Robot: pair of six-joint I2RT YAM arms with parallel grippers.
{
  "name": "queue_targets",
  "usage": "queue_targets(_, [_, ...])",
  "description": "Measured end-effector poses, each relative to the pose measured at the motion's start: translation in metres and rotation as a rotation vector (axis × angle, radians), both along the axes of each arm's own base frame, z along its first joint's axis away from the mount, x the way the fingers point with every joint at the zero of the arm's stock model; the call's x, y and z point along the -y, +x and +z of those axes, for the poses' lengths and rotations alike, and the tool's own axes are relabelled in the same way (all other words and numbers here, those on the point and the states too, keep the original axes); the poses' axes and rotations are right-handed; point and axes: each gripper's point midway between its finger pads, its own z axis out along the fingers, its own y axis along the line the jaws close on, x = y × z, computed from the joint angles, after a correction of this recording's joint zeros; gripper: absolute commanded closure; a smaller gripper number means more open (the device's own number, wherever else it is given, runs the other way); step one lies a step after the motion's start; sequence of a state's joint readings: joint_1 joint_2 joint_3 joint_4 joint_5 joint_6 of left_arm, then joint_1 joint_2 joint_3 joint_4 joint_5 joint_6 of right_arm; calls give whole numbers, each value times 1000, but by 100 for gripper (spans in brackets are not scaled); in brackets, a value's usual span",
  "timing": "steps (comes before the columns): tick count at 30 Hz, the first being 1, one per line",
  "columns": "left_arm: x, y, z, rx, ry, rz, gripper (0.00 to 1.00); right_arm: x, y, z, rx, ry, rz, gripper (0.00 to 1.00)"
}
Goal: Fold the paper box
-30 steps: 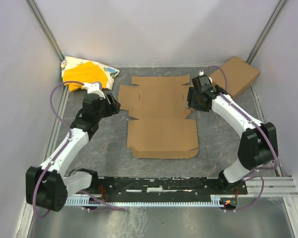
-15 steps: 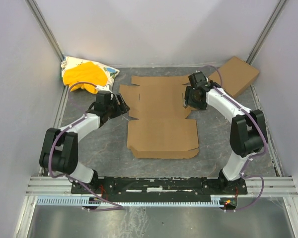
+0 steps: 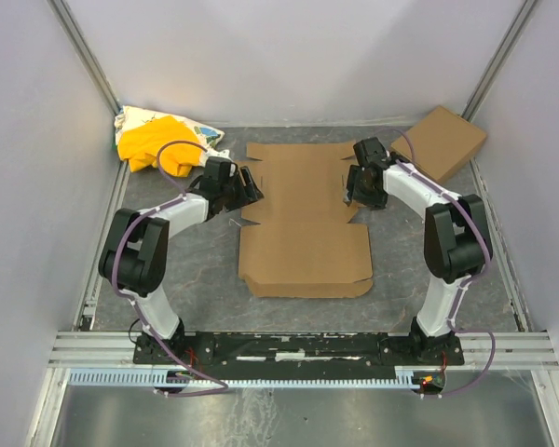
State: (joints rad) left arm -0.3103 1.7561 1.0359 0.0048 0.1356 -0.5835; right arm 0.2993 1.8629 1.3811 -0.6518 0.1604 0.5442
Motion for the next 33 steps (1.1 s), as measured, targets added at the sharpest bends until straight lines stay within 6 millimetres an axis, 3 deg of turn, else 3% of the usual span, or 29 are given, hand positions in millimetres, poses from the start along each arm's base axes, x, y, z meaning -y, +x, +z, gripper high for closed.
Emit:
queue_targets(5, [10,-4,-2,-18,16,-18,29,-1,6,-3,-4,2,-1,28])
queue_targets(12, [-12,-14,-2,-54,99,52,27,-1,9,-2,4,7,-4,29])
queue_targets(20, [-18,-24,-5,-92,126,47,29,-7,13,-3,1,31,7,32])
queue_targets(28, [-7,-22,-17,-123,115,14,32,-12,16,-7,-10,49,20,35])
queue_targets(33, [12,-17,-9,-104,102,-25,32,-14,15,-11,-24,55,31,36])
